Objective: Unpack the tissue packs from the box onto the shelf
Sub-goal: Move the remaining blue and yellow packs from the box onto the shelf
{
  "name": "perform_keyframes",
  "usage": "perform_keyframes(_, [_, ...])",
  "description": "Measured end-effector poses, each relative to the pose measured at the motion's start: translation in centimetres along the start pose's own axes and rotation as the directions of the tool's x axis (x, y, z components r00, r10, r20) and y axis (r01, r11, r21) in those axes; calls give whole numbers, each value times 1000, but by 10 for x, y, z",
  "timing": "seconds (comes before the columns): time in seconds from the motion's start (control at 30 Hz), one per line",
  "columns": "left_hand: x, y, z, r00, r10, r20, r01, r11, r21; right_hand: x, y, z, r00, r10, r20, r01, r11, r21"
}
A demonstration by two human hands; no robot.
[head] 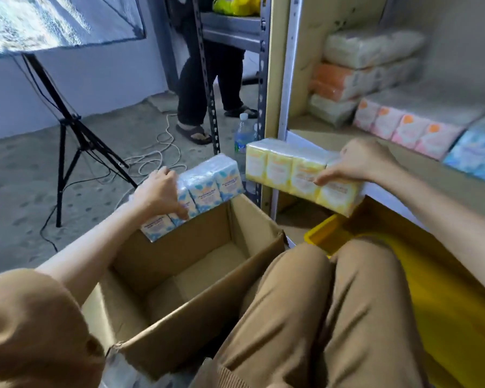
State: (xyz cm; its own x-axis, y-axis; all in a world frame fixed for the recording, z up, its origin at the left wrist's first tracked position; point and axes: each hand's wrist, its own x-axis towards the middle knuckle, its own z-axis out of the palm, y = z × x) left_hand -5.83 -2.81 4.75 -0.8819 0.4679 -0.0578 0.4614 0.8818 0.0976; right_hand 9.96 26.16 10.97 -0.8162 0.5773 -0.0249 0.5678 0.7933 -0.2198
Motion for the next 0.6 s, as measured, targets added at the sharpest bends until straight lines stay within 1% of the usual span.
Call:
perform_keyframes(0.13, [24,52,-33,988,135,-79,-137,990,-17,-11,48,-44,992,81,-96,-83,996,-22])
perform_keyframes(0.27, [51,117,-57,947,284,-147,-287,958,0,-32,95,-75,962,190,-195,-198,980,-23])
perform_keyframes(0.4, [70,186,-69,869,452,-204,-447,892,72,-58,143,-90,928,298,-224,-316,947,-51])
perform_keyframes(0.53, [80,249,-68,774,589,-233,-559,808,186,-76,189,-88,880,409,-242,-422,906,-2])
perform_keyframes(0.6, [89,275,-63,725,652,-221,-619,758,206,-82,209,-83,851,463,-247,-474,881,18])
